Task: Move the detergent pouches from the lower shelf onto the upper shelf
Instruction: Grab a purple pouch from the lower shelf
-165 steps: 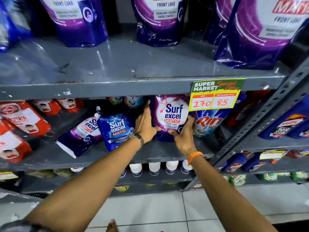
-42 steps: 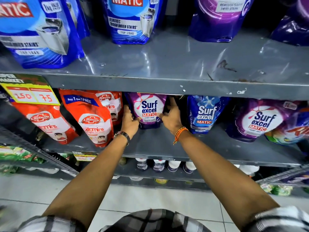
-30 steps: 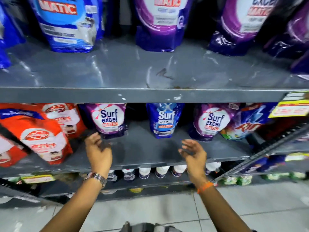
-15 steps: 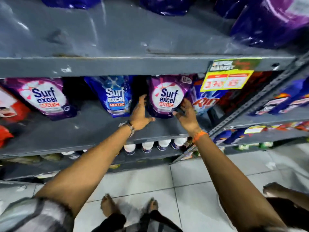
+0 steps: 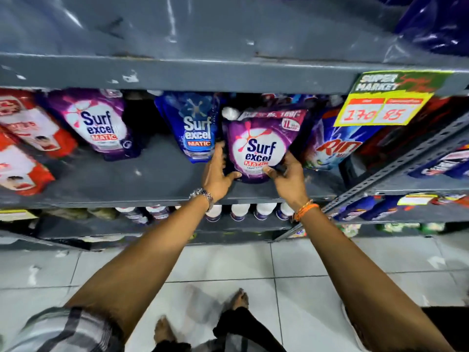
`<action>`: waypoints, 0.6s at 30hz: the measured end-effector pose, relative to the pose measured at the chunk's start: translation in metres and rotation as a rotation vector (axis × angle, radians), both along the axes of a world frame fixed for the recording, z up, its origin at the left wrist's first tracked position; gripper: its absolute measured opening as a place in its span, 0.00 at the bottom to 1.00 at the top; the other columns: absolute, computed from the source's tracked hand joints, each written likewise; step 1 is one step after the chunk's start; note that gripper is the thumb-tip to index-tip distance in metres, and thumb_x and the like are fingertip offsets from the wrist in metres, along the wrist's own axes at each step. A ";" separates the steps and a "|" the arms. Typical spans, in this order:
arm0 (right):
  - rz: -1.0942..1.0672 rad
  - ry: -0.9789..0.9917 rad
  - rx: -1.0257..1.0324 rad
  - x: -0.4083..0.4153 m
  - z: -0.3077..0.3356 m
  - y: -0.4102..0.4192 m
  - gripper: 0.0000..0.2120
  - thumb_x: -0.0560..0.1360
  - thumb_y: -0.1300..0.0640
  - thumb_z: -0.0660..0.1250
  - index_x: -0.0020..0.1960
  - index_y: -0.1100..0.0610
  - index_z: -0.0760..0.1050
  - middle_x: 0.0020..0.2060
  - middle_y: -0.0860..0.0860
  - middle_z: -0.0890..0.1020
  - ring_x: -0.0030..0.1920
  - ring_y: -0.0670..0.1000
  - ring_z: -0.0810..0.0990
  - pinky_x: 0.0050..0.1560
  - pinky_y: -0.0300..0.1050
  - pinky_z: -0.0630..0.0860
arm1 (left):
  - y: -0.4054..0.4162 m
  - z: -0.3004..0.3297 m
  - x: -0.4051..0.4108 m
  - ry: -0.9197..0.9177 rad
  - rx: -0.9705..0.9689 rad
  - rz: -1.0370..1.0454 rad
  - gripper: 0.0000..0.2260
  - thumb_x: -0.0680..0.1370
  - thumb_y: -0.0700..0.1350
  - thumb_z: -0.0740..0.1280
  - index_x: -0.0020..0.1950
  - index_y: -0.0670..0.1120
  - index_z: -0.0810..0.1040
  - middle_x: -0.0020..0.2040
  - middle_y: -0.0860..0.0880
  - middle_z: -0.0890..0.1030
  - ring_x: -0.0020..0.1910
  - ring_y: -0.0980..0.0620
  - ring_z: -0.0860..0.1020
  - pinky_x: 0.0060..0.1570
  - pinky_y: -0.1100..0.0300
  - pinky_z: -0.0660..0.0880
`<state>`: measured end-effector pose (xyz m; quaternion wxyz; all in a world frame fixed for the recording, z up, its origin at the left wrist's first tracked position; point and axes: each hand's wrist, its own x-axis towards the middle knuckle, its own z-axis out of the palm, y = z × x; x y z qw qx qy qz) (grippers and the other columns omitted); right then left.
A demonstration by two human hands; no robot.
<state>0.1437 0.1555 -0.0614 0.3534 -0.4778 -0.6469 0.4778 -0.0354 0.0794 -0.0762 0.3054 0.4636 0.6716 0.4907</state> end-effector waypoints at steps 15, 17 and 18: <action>0.181 0.033 0.032 -0.219 0.003 -0.163 0.23 0.69 0.64 0.79 0.61 0.56 0.77 0.49 0.40 0.83 0.47 0.28 0.82 0.47 0.25 0.78 | -0.189 0.010 -0.222 0.101 -0.056 0.152 0.45 0.71 0.33 0.77 0.81 0.41 0.55 0.69 0.42 0.77 0.65 0.42 0.78 0.64 0.49 0.77; 0.172 0.039 0.029 -0.248 0.008 -0.171 0.23 0.69 0.65 0.79 0.61 0.58 0.77 0.50 0.43 0.85 0.49 0.34 0.84 0.51 0.31 0.81 | -0.193 0.011 -0.251 0.057 -0.084 0.175 0.47 0.71 0.29 0.74 0.82 0.42 0.49 0.73 0.40 0.72 0.69 0.40 0.74 0.60 0.62 0.77; 0.159 0.039 0.022 -0.261 0.011 -0.175 0.24 0.69 0.65 0.79 0.62 0.60 0.76 0.52 0.48 0.86 0.52 0.41 0.85 0.54 0.38 0.82 | -0.194 0.012 -0.263 0.035 -0.089 0.172 0.48 0.71 0.27 0.73 0.82 0.43 0.47 0.74 0.39 0.70 0.70 0.40 0.73 0.55 0.69 0.77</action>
